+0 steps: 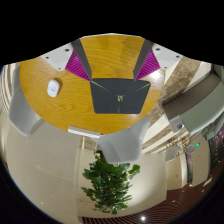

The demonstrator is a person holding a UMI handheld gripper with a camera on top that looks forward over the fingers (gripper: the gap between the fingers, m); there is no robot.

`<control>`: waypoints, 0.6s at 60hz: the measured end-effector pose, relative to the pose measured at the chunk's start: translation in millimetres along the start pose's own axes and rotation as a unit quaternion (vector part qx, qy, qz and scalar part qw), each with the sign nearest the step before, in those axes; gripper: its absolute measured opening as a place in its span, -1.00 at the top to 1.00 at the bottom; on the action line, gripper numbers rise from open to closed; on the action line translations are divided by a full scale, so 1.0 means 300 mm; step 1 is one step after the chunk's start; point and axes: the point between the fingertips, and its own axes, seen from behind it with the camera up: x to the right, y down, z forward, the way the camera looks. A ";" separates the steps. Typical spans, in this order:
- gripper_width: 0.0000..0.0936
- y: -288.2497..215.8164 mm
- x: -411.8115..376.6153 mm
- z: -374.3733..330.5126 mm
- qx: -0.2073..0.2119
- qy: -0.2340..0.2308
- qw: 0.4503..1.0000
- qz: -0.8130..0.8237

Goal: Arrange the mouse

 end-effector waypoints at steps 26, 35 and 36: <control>-0.86 0.043 0.289 -0.020 -0.007 0.074 0.996 0.052; -0.85 0.078 0.439 -0.055 -0.009 0.110 0.991 0.078; -0.85 0.085 0.456 -0.059 -0.011 0.115 0.990 0.080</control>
